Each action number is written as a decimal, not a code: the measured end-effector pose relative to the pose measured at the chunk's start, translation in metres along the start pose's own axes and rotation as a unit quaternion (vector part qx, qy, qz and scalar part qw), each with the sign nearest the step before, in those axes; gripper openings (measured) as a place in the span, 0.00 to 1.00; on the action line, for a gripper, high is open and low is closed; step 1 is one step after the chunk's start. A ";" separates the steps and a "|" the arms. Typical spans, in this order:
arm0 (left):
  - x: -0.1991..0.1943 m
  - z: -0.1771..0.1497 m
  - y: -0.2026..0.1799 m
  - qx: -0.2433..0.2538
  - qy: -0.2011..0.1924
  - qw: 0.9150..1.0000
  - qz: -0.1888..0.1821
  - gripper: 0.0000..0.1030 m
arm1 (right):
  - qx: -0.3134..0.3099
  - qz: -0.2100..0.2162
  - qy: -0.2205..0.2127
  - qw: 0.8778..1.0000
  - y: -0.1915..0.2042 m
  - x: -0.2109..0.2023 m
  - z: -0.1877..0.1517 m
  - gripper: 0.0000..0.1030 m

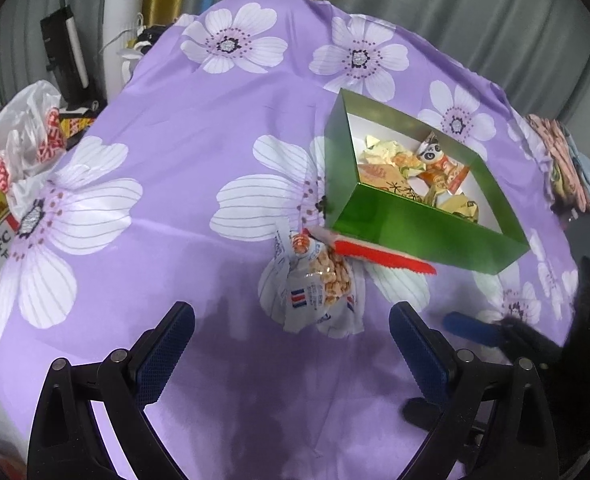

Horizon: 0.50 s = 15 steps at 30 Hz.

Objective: Organize snacks
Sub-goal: 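Move the left tool to the white peanut bag with red edge, then grasp the white peanut bag with the left tool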

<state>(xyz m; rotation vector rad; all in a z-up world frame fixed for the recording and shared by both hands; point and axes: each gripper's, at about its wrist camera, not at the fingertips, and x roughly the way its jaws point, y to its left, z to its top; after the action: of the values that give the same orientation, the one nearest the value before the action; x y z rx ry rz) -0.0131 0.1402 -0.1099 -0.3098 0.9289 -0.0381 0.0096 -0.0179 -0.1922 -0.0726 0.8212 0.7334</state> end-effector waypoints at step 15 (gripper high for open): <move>0.027 0.018 -0.002 0.017 -0.005 1.000 -0.006 0.73 | 0.005 0.028 0.026 0.999 0.003 0.061 0.033 0.78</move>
<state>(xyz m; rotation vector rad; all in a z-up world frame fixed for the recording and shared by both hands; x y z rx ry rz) 0.0171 0.1384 -0.1202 -0.2842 0.9154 -0.0623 0.0566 0.0303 -0.2104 -0.0602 0.8801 0.7824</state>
